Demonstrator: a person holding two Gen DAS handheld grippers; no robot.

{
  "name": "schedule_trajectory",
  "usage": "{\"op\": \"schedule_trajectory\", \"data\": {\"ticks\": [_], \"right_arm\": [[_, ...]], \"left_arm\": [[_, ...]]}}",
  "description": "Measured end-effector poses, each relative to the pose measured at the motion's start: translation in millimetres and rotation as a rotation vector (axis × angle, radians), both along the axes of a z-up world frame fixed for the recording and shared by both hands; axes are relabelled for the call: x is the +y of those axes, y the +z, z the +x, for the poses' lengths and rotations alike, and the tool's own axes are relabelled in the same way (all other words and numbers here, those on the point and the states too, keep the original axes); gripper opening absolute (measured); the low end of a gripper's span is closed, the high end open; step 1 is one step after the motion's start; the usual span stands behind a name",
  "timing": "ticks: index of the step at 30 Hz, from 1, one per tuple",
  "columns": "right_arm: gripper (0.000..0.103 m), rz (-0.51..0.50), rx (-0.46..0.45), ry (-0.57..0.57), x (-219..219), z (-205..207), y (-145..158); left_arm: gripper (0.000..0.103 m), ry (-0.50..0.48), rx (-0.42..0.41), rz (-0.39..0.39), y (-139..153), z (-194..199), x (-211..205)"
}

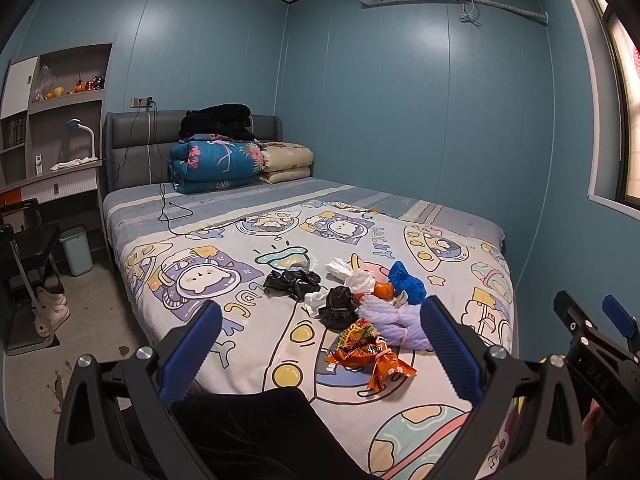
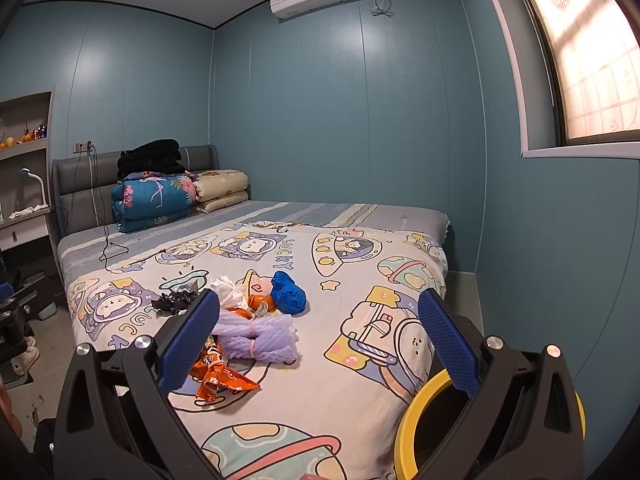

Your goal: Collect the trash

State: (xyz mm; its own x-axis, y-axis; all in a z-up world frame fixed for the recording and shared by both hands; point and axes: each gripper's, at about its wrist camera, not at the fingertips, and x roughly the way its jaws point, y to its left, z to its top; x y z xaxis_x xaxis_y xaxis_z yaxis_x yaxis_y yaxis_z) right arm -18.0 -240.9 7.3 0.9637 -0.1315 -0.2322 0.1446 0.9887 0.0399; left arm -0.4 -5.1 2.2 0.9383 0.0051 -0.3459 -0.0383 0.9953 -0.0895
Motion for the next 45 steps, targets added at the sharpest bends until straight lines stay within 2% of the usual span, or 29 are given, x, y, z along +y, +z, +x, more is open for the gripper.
{"op": "schedule_trajectory", "data": {"ticks": [45], "right_arm": [[0.095,0.006,0.004,-0.002,-0.5,0.5,-2.8]], "left_arm": [[0.096,-0.006,0.008,-0.004,-1.2,-2.7,0.8]]}}
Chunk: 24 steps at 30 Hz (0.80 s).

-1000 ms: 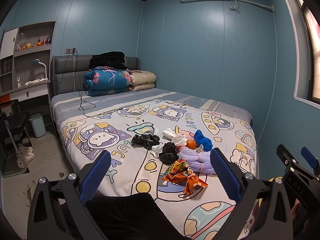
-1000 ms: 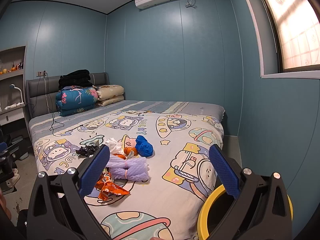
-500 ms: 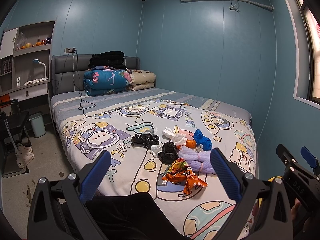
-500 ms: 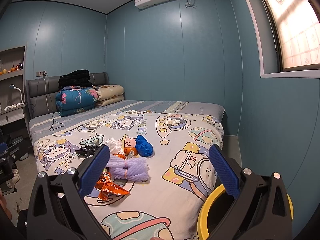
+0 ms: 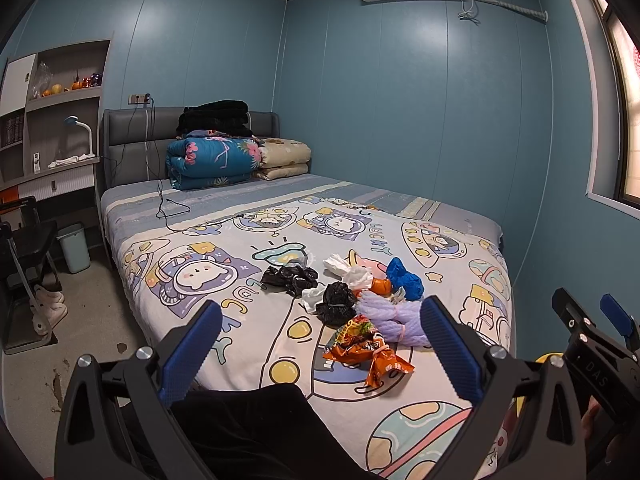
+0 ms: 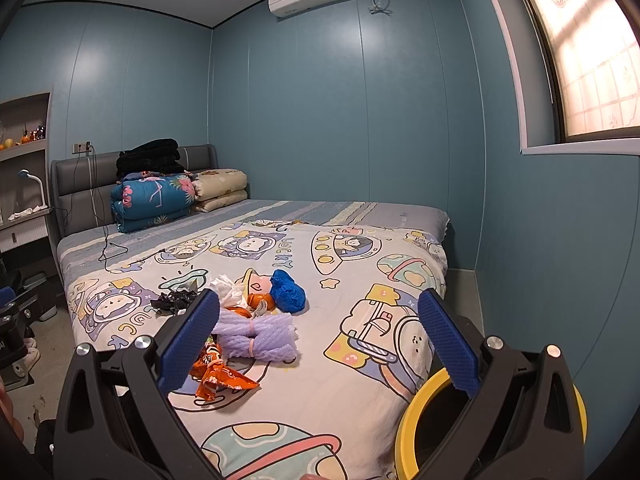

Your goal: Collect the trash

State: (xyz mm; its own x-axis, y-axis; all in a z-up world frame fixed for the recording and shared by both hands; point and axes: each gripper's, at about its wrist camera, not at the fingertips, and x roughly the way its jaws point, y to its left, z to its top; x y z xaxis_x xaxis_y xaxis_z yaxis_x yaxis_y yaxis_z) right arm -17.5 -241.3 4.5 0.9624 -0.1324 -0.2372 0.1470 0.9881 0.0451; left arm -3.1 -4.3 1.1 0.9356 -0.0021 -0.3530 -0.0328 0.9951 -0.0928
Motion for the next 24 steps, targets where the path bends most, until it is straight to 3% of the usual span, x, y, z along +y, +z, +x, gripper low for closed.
{"op": "schedule_trajectory", "data": {"ticks": [13,18,24], "right_arm": [[0.095,0.005,0.014,-0.006,0.3,3.6,-1.7],[0.095,0.02,0.039,0.02,0.5,14.0,-8.9],[0.095,0.036,0.091,0.113,8.6,39.6,-29.6]], "left_arm": [[0.096,0.034,0.002,0.004,-0.2,5.0,10.7],[0.096,0.066,0.001,-0.02,-0.1,22.1,35.8],[0.096,0.07,0.073,-0.016,-14.0,63.1,66.3]]}}
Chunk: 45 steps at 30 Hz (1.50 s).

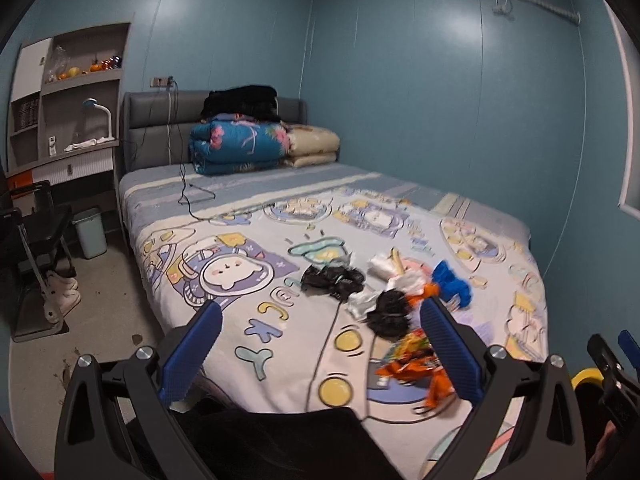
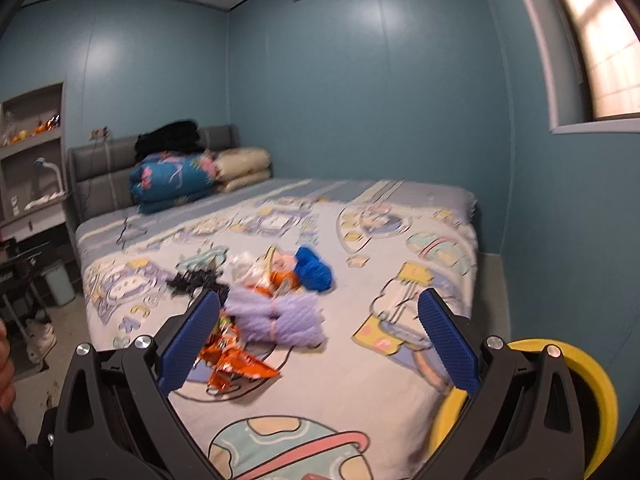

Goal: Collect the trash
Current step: 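Grasp the orange chip bag with the right tool while the left tool grasps a black plastic bag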

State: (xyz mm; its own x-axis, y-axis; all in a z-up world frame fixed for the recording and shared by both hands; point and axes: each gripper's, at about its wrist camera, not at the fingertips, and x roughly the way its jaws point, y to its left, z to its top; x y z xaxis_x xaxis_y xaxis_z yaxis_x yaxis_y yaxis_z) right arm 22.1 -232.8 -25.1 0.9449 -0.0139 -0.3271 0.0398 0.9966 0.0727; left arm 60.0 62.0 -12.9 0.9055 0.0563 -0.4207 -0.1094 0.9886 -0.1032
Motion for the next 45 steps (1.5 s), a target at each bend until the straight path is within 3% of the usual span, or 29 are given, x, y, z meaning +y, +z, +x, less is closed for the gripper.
{"op": "schedule_trajectory", "data": {"ticks": [4,7,14,20,25,27,30,34,38,42,45], "right_arm": [[0.095,0.037,0.08,0.096,9.8,26.2,-20.7],[0.095,0.053,0.125,0.129,17.3,44.0,-33.2],[0.095,0.074,0.185,0.236,35.2,76.8,-53.6],[0.095,0.001,0.224,0.268,59.9,100.0,-67.2],[0.095,-0.044,0.264,0.26,73.2,122.6,-79.0],[0.095,-0.062,0.27,0.259,76.8,128.9,-82.9],[0.095,-0.101,0.276,0.258,82.3,137.2,-89.0],[0.095,-0.151,0.293,0.262,90.2,145.2,-97.3],[0.095,-0.132,0.325,0.252,89.8,153.8,-103.4],[0.095,-0.13,0.335,0.243,88.1,159.6,-105.3],[0.095,-0.124,0.336,0.239,86.5,163.4,-105.7]], "left_arm": [[0.096,-0.091,0.093,0.018,-20.2,39.0,13.6],[0.096,-0.163,0.133,-0.017,-37.9,60.9,22.5],[0.096,-0.2,0.181,0.028,-70.1,123.3,38.0],[0.096,-0.291,0.204,0.044,-81.0,181.8,42.4],[0.096,-0.35,0.271,0.032,-98.7,236.1,42.5],[0.096,-0.358,0.291,0.003,-104.9,248.9,43.1],[0.096,-0.444,0.287,-0.09,-109.3,258.4,36.8],[0.096,-0.53,0.292,-0.072,-115.1,267.8,5.8],[0.096,-0.62,0.29,-0.087,-113.6,271.0,-14.5],[0.096,-0.622,0.279,-0.091,-109.2,280.5,-19.1],[0.096,-0.536,0.3,-0.076,-112.4,300.5,-10.1]]}}
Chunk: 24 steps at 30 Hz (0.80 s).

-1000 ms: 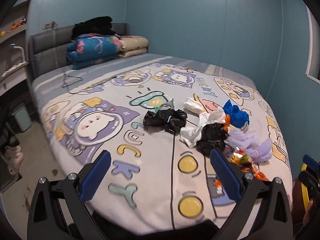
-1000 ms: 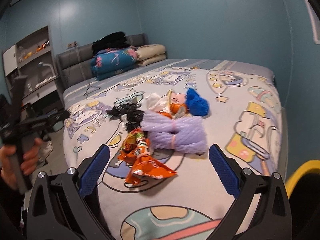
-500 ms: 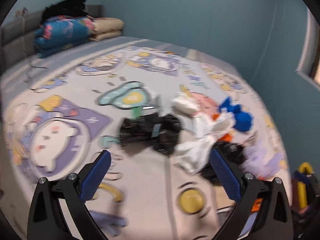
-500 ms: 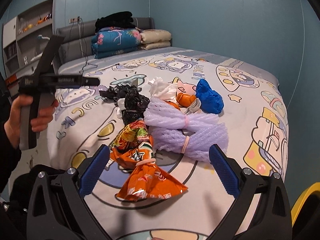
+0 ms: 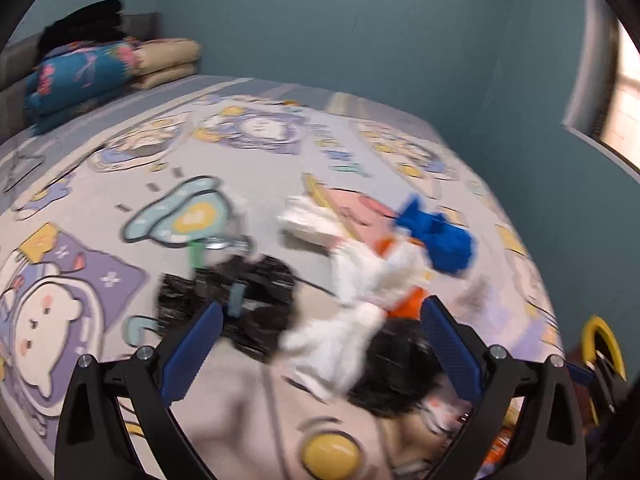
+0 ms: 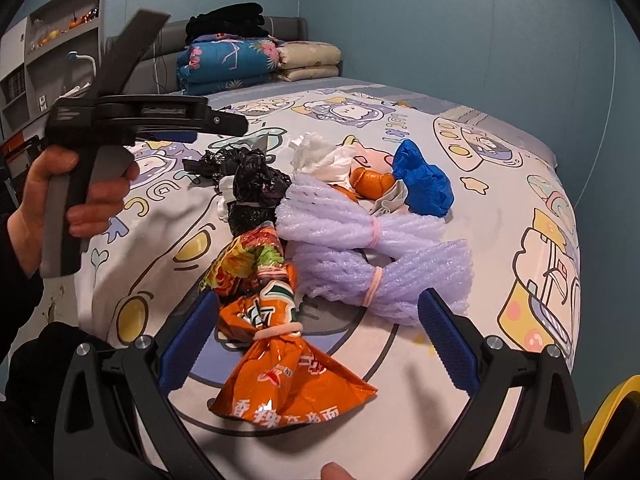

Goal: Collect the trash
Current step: 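Grasp the orange chip bag with the right tool while the left tool grasps a black plastic bag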

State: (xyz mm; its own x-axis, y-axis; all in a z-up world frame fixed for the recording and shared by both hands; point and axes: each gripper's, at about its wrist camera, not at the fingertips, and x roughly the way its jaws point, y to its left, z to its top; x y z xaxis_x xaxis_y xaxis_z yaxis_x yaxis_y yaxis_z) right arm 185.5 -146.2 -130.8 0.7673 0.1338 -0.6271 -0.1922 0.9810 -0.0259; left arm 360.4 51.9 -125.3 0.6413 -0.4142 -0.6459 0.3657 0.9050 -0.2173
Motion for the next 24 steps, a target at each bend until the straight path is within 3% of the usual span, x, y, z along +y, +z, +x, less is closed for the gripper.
{"op": "schedule_trajectory", "data": {"ticks": [3,8,10,14,18,22,24], "right_arm": [[0.095,0.002,0.011,0.009,2.5,4.1,-2.7],[0.095,-0.007,0.04,0.011,8.4,12.4,-12.2],[0.095,0.0,0.053,0.008,8.1,15.7,-14.8],[0.095,0.009,0.073,0.007,8.2,22.3,-18.7],[0.095,0.011,0.088,0.005,9.0,26.4,-23.2],[0.078,0.014,0.096,0.0,11.2,28.8,-25.0],[0.077,0.001,0.091,0.003,13.5,28.1,-24.4]], "left_arm": [[0.096,0.07,0.047,0.003,-7.4,24.7,11.1],[0.093,0.119,0.123,0.077,-32.0,59.0,6.9],[0.082,0.118,0.152,0.075,-41.7,66.8,3.6],[0.077,0.1,0.17,0.086,-55.2,73.1,-4.5],[0.064,0.102,0.169,0.084,-59.3,75.1,-5.8],[0.045,0.105,0.149,0.08,-55.5,73.3,-6.4],[0.041,0.101,0.141,0.082,-53.2,70.9,-7.2]]}}
